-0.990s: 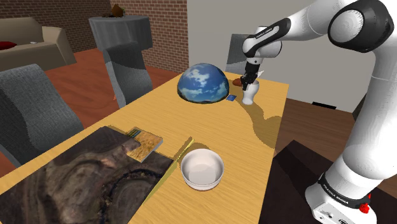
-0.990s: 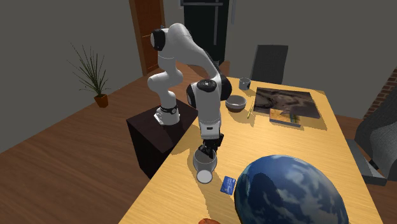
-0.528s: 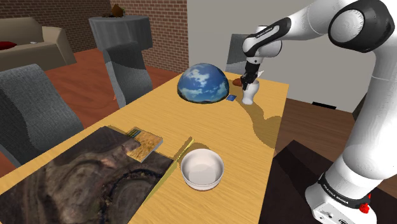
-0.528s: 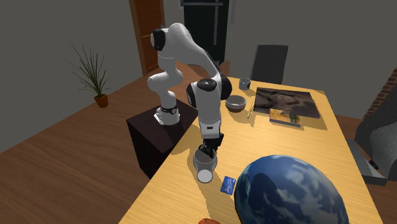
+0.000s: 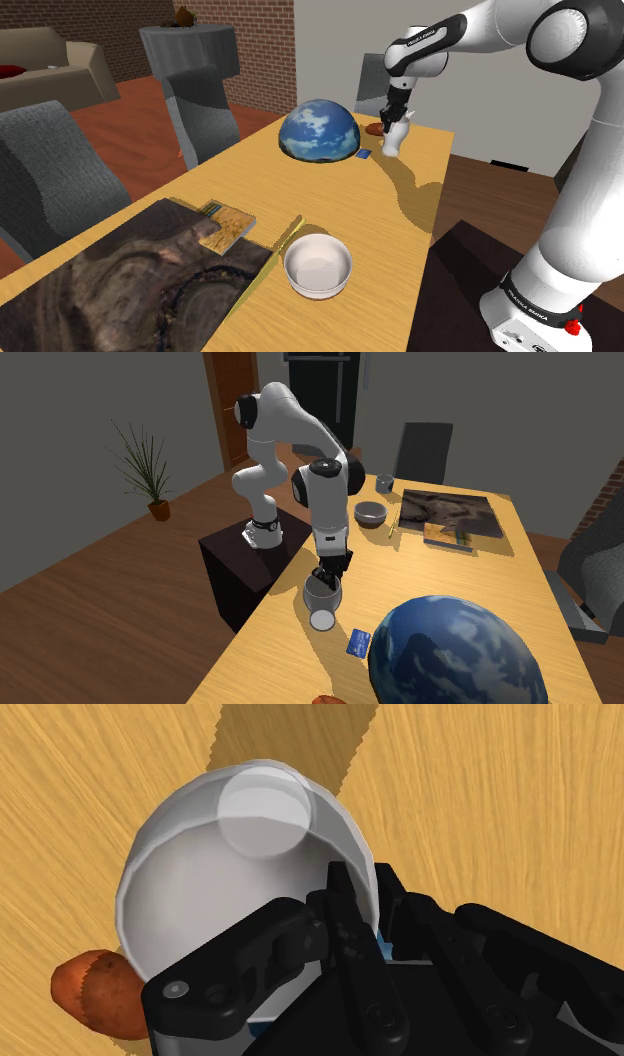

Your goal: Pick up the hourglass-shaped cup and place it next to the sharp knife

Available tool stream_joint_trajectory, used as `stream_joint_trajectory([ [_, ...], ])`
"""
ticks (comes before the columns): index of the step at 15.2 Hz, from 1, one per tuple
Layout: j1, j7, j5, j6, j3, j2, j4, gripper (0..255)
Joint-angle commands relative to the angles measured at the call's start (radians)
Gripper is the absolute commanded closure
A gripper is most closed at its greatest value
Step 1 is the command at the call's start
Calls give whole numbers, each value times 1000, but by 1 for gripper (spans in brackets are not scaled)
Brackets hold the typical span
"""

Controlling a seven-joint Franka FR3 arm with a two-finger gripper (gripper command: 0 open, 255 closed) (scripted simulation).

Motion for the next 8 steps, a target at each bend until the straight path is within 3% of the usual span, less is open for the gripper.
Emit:
stream_joint_trajectory([
  [1, -1, 3, -3, -25, -1, -5, 21, 255],
  [8, 0, 18, -16, -111, -4, -30, 83, 255],
])
